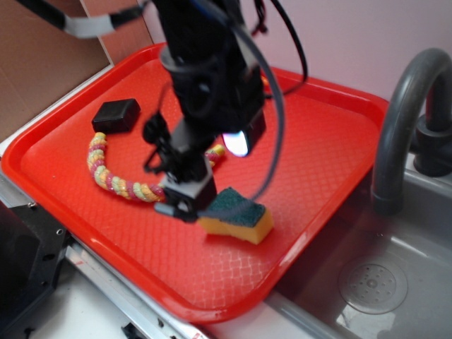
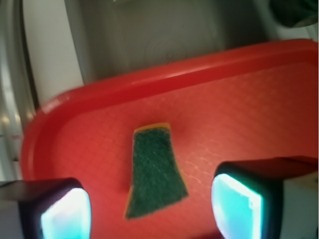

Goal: Grab the green sponge.

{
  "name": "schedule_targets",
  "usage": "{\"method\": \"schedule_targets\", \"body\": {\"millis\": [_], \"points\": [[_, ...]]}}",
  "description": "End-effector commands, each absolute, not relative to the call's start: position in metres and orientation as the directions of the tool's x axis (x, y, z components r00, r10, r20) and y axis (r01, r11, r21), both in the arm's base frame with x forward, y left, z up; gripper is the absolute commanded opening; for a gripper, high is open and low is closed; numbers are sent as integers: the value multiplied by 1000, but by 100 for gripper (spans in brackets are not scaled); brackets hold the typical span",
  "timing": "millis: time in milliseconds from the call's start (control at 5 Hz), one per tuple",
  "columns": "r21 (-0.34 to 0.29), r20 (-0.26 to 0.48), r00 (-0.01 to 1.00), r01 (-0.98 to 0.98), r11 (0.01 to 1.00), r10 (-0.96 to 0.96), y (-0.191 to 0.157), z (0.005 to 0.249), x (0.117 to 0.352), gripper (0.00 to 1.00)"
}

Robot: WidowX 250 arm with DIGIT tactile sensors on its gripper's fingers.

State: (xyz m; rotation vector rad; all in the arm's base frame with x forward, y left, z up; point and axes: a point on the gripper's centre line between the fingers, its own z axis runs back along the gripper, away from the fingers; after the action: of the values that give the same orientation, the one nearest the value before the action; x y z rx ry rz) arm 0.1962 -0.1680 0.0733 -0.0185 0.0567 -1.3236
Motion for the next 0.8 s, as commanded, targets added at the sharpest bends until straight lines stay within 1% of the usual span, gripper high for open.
{"method": "schedule_targets", "body": {"millis": [0, 200, 400, 600], "points": [[-63, -172, 257, 961, 271, -951, -163, 35, 175, 100], [-76, -203, 238, 963, 257, -950, -164, 24, 172, 100], [-58, -256, 258, 958, 281, -932, -165, 17, 174, 0], [-49, -250, 276, 954, 297, -928, -165, 20, 176, 0]]}}
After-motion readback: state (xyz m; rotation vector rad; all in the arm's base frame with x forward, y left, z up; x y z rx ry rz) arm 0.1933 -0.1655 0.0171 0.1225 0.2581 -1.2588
